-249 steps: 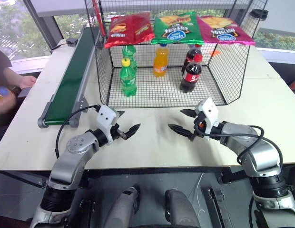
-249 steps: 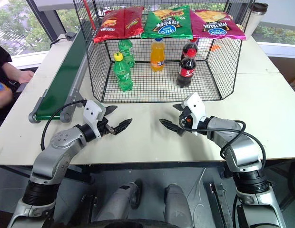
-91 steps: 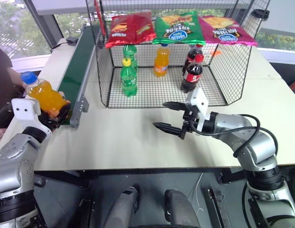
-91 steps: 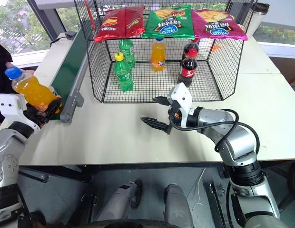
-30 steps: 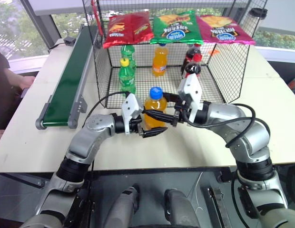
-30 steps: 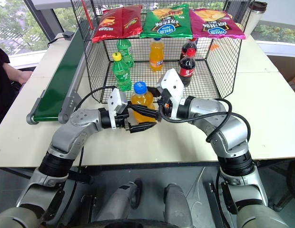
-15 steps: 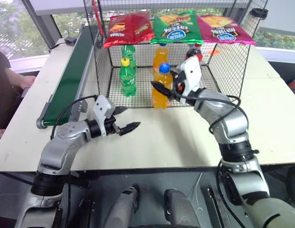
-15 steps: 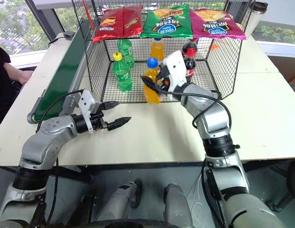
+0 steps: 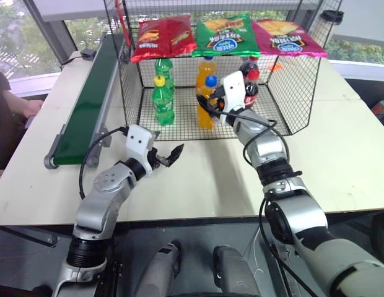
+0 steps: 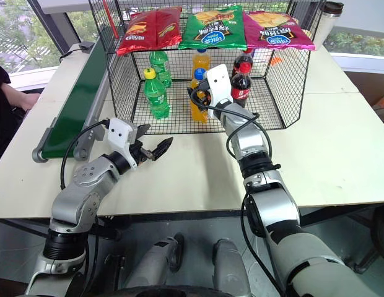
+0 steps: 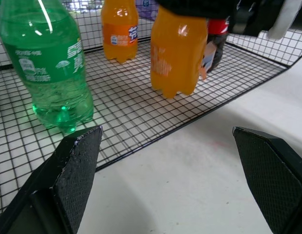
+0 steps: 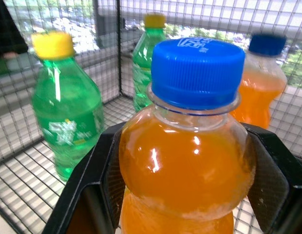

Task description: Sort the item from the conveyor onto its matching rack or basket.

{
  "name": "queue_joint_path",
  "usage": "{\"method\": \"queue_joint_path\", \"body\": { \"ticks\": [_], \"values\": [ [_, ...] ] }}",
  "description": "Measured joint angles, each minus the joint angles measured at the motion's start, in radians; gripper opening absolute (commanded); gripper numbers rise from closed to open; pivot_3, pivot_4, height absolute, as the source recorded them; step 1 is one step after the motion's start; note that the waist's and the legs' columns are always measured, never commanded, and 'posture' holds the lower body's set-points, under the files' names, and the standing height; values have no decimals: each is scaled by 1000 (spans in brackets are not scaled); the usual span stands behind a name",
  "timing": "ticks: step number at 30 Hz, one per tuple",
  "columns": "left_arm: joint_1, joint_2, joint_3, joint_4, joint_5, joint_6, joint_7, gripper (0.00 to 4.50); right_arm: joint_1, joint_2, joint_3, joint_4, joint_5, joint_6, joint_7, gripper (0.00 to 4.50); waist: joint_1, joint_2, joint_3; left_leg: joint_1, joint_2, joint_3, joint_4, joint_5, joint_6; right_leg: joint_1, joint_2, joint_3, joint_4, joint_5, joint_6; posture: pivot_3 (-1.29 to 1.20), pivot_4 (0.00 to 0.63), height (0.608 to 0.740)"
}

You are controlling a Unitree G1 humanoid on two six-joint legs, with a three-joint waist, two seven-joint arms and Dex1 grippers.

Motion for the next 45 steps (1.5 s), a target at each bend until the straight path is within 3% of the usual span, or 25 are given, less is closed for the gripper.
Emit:
{"method": "queue_joint_path", "body": {
  "ticks": [5, 7, 9, 17, 24, 33, 40, 45],
  "values": [
    [1, 5, 1, -3, 0, 0, 7, 4447, -46, 4, -22, 110, -5, -83, -6, 2629, -2, 0, 0, 0, 2, 0, 0, 0, 0, 0, 1, 0, 0, 1, -1, 0, 150, 738],
    [1, 7, 1, -3, 1, 0, 7, 4500, -62, 8, -29, 154, -10, -108, -7, 3734, -2, 0, 0, 0, 2, 0, 0, 0, 0, 0, 1, 0, 0, 1, -1, 0, 150, 738],
    [0, 10, 1, -3, 1, 0, 7, 4500, -78, 10, -40, 185, -10, -137, -8, 4414, -2, 0, 0, 1, 2, 0, 0, 0, 0, 0, 2, 0, 0, 1, -1, 0, 150, 738],
    [0, 12, 0, -3, 1, 0, 4, 4500, -108, 8, -53, 203, -19, -171, 9, 4414, -1, 0, 0, 1, 2, 0, 0, 0, -1, 0, 2, 0, 0, 1, -2, 0, 150, 738],
    [2, 20, 1, -2, 1, 0, -2, 4500, -53, -31, -51, 84, -31, -114, 59, 4414, 0, 0, 0, 1, 3, 0, 0, 0, -1, 0, 2, 1, 0, 1, -2, 0, 150, 738],
    [1, 34, 12, 11, -17, -3, -35, 4500, 133, -188, -43, -327, -27, 124, 167, 4414, 6, 0, 0, 1, 3, 0, 0, 0, -1, 0, 2, 1, 0, 1, -2, 0, 150, 738],
    [24, 55, 37, 5, -92, 1, -109, 4500, 413, -326, -34, -752, 87, 416, 333, 4414, 6, 0, 0, 1, 4, 1, 0, -1, -2, 1, 1, 1, 0, -1, -6, 0, 150, 738],
    [37, 64, 37, 9, -93, 0, -117, 4500, 596, -360, -16, -923, 174, 567, 397, 4414, 6, 0, 0, 1, 4, 2, 1, -1, -3, 1, 0, 1, 0, -1, -6, 0, 150, 738]
  ]
}}
